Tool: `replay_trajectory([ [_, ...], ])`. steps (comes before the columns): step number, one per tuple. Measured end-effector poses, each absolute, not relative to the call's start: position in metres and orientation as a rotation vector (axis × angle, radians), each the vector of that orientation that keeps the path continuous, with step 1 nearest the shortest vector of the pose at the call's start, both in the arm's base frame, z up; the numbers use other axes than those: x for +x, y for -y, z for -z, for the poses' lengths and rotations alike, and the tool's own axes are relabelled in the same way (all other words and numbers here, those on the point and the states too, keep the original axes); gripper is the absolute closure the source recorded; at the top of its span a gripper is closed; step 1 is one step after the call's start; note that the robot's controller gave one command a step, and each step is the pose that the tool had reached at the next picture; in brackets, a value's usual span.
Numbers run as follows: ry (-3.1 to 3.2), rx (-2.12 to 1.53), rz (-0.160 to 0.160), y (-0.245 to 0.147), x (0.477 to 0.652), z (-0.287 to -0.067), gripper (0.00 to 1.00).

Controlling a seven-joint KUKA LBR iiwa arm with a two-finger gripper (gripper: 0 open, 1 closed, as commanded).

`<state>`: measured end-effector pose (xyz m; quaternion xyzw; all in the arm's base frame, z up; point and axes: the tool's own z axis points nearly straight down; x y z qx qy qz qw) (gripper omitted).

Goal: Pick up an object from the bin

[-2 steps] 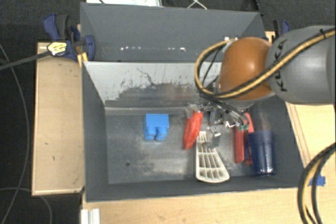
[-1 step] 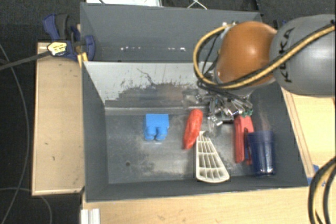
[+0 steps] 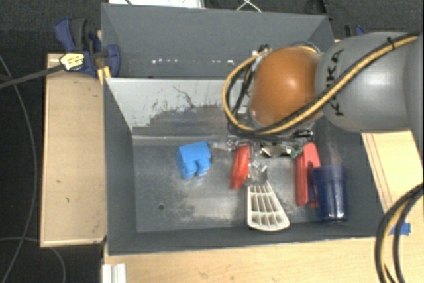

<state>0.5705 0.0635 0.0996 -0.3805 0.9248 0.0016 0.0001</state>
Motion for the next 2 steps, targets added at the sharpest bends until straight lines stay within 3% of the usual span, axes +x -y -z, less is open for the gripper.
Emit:
replay_trajectory([
  [1, -2.778, -1.446, 0.008, -0.024, 0.585, -0.071, 0.00],
  [2, -2.762, -1.475, -0.003, -0.041, 0.587, -0.072, 1.00],
])
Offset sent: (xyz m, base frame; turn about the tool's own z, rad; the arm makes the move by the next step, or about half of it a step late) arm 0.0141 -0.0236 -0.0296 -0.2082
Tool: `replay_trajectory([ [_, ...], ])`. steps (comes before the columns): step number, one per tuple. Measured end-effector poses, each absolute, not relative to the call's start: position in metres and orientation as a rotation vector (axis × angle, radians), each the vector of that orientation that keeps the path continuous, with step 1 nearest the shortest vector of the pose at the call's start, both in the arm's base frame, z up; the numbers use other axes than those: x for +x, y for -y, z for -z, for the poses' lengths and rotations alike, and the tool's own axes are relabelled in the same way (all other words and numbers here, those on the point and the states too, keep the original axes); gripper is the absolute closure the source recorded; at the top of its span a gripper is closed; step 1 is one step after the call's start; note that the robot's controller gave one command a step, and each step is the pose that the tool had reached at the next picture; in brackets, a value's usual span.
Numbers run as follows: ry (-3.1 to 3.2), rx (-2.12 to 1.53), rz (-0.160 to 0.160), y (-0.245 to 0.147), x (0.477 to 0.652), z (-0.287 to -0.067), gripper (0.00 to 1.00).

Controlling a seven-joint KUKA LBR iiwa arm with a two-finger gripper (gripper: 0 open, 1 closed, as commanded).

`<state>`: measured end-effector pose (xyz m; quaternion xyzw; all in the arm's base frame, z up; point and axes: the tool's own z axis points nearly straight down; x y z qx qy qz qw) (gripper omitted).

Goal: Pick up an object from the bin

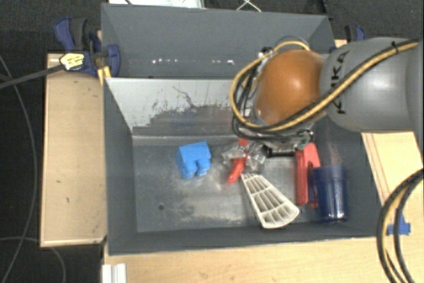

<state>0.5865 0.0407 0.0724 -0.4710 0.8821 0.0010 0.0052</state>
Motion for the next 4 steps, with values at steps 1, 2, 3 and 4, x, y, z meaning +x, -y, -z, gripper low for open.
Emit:
replay_trajectory([
  [1, -2.763, -1.473, -0.003, -0.041, 0.587, -0.073, 1.00],
  [2, -2.764, -1.468, -0.004, -0.041, 0.586, -0.075, 1.00],
  [3, -2.766, -1.464, -0.006, -0.041, 0.586, -0.091, 1.00],
  [4, -2.765, -1.459, -0.003, -0.041, 0.587, -0.108, 1.00],
])
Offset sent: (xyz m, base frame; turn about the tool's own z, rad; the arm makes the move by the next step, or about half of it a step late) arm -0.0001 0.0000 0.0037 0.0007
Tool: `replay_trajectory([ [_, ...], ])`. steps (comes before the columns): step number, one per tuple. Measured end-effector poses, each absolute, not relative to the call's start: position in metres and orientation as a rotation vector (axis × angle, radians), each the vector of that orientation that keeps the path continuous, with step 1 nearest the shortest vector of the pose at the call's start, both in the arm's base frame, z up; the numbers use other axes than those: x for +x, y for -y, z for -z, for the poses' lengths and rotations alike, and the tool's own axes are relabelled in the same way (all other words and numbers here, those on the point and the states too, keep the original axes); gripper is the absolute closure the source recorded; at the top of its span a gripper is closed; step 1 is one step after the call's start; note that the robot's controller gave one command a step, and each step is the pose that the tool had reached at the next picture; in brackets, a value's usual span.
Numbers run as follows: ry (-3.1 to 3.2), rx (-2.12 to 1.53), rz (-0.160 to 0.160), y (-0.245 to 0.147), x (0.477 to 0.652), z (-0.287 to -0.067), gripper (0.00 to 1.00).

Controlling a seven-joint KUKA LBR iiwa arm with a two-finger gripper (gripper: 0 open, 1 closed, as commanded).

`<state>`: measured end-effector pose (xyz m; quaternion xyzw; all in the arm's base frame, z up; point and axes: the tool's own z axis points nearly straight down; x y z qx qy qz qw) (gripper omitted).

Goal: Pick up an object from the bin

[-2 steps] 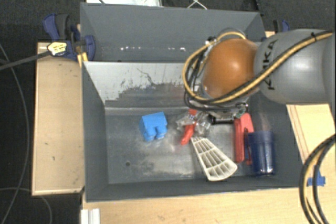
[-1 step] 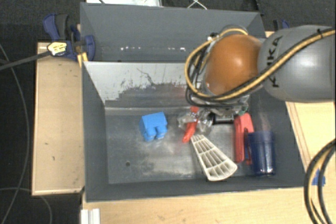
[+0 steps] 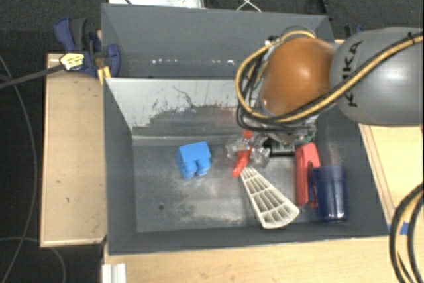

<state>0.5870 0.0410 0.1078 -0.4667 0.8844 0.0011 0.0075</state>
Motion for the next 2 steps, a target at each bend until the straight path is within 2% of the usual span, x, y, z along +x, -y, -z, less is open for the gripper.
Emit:
replay_trajectory([
  [2, -2.760, -1.444, 0.000, -0.0415, 0.5888, -0.1272, 1.00],
])
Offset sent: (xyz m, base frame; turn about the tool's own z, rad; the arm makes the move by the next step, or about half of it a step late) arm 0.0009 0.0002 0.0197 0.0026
